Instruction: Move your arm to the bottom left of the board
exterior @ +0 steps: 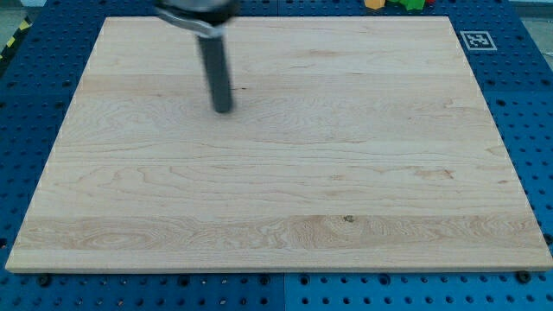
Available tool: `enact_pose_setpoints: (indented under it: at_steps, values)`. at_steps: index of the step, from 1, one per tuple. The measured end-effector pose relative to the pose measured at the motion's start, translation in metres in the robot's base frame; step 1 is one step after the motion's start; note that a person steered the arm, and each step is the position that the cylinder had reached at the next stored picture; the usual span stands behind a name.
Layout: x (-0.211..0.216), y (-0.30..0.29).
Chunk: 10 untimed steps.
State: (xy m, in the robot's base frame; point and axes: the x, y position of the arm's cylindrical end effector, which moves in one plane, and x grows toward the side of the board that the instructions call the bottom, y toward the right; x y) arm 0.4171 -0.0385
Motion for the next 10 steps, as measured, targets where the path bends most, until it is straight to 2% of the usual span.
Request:
enact_pose_setpoints:
  at_steps: [1,2,3,5,6,7,8,9,10]
  values:
    - [0.041,0.095]
    - [0.061,0.184]
    - [0.035,0.235]
    - [-0.064,-0.01]
    - [-0.033,0.075]
    - [-0.048,0.177]
    - [-0.147,0.204]
    - [-0.148,0.142]
    - [-0.054,0.166]
